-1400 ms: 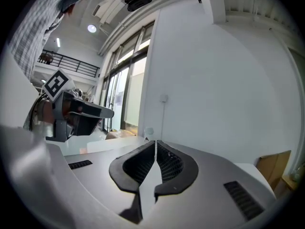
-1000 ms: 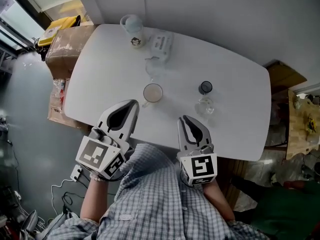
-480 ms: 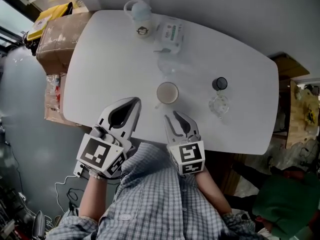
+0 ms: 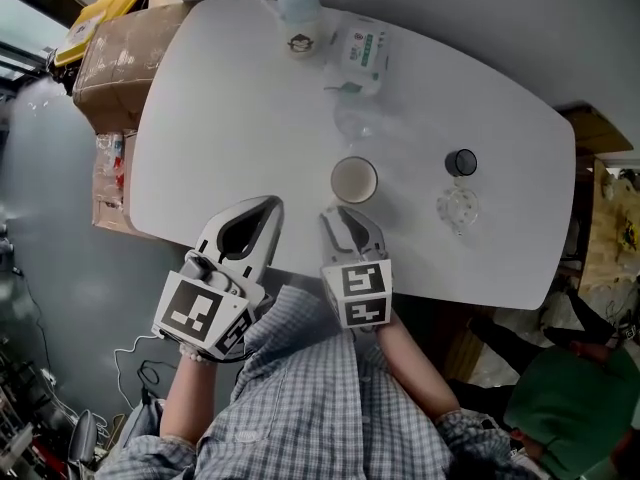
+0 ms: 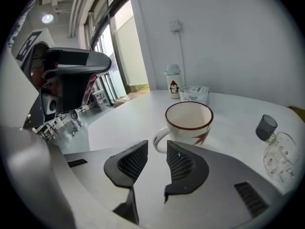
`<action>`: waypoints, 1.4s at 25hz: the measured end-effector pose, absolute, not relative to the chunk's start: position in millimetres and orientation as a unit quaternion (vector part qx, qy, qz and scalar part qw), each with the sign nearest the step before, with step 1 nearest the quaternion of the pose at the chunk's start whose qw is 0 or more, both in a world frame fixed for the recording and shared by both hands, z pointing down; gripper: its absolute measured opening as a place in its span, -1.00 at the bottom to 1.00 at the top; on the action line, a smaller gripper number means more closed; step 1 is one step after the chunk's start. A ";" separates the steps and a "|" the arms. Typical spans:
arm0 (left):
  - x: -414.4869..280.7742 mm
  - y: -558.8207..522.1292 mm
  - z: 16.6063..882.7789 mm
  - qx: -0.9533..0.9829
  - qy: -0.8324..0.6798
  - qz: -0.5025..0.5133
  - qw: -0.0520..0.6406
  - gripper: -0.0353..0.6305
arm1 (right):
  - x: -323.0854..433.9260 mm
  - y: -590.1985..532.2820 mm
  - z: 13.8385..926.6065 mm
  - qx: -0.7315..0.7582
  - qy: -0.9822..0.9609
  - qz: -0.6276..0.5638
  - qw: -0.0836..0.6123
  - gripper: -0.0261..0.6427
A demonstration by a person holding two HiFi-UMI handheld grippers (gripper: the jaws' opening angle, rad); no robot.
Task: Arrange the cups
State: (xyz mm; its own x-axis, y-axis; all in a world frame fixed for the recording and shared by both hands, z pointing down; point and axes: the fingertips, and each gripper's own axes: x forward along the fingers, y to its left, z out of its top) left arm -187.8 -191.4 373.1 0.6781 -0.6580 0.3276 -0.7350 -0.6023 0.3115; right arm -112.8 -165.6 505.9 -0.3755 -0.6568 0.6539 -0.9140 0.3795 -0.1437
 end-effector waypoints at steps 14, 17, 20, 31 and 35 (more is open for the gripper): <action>-199.2 -187.2 383.2 0.878 -0.409 0.095 0.231 -0.86 | -111.5 -174.3 509.4 0.525 -0.773 0.293 0.203 -0.72; -196.9 -186.1 383.4 0.880 -0.406 0.088 0.230 -0.86 | -108.0 -171.0 508.4 0.534 -0.769 0.286 0.205 -0.72; -192.2 -186.1 385.5 0.881 -0.404 0.090 0.229 -0.86 | -99.1 -167.7 507.5 0.543 -0.764 0.279 0.209 -0.73; -162.4 -194.8 399.8 0.886 -0.387 0.111 0.231 -0.86 | -67.2 -163.4 504.8 0.575 -0.747 0.246 0.226 -0.73; -157.8 -197.7 400.5 0.886 -0.384 0.113 0.234 -0.86 | -57.6 -165.8 505.9 0.585 -0.737 0.245 0.234 -0.73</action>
